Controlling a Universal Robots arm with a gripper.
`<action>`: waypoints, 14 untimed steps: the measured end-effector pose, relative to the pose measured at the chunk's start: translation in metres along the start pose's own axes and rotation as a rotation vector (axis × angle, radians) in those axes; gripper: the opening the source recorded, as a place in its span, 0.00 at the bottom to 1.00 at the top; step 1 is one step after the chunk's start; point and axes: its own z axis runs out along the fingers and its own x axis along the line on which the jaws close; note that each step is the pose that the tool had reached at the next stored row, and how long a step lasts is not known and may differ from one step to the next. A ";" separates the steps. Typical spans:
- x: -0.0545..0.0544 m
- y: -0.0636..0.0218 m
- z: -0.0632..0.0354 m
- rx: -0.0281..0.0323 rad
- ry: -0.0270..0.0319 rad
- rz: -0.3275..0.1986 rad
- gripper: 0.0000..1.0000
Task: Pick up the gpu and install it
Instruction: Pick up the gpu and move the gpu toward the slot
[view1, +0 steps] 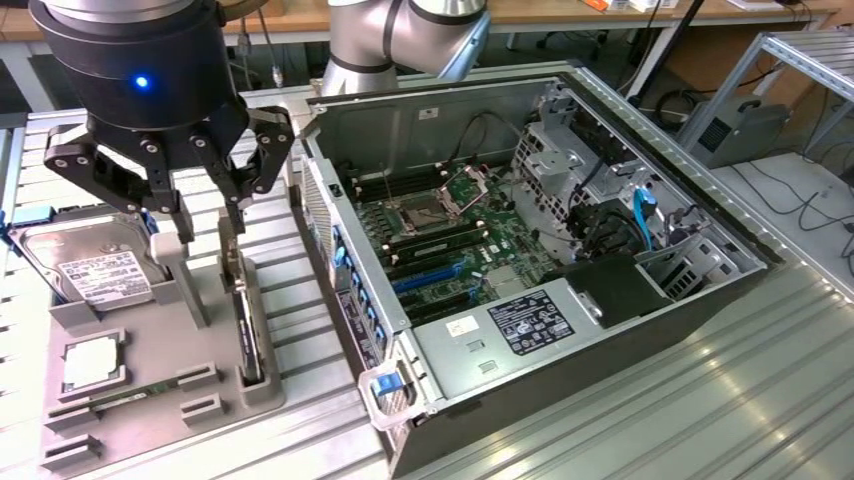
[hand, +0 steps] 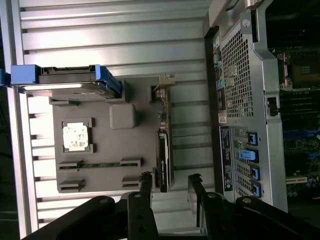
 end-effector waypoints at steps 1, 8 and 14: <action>0.000 0.0000 0.0001 0.0001 0.0001 0.000 0.42; 0.000 -0.0007 0.0125 0.0000 0.0000 0.000 0.42; 0.001 -0.0013 0.0223 0.0001 -0.0001 0.000 0.42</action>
